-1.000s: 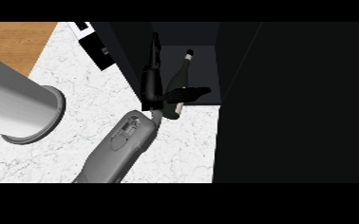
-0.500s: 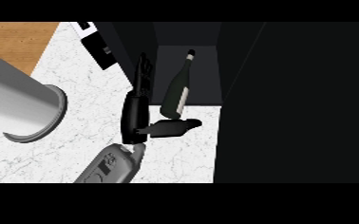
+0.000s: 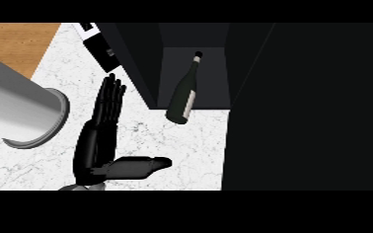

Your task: Pick up the wine, place it into the cabinet and close the cabinet

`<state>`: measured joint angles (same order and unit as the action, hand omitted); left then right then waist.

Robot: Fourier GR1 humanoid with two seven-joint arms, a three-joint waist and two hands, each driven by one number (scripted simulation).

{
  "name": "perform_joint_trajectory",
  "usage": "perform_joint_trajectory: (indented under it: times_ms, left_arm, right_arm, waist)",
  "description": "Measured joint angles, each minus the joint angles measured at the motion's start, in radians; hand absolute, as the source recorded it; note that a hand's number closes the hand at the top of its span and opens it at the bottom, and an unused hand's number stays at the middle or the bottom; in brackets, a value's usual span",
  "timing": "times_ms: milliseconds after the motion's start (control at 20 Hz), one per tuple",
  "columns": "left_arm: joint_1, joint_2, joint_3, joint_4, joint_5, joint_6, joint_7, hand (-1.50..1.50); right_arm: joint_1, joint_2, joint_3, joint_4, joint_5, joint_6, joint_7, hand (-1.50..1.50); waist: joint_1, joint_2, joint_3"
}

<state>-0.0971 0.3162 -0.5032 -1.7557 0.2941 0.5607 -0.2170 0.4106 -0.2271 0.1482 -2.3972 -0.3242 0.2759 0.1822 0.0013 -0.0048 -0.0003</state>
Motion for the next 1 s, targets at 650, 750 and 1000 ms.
perform_joint_trajectory:
  times_ms: [650, 750, 1000]
  left_arm:
    - [0.231, 0.182, 0.142, -0.164, 0.182, -0.325, -0.084, 1.5]
    - [0.251, 0.2, 0.18, -0.162, 0.208, -0.373, -0.094, 1.5]
    - [0.295, 0.231, 0.266, -0.152, 0.255, -0.463, -0.118, 1.5]
  right_arm:
    - [0.038, -0.119, 0.033, -0.001, 0.018, 0.162, -0.043, 1.5]
    - [0.023, -0.113, 0.045, 0.0, 0.022, 0.161, -0.041, 1.5]
    - [0.029, -0.121, 0.059, -0.003, 0.019, 0.188, -0.052, 1.5]
  waist:
    - [-0.003, 0.0, -0.003]
    - [-0.002, 0.001, -0.003]
    - [-0.003, 0.001, -0.003]
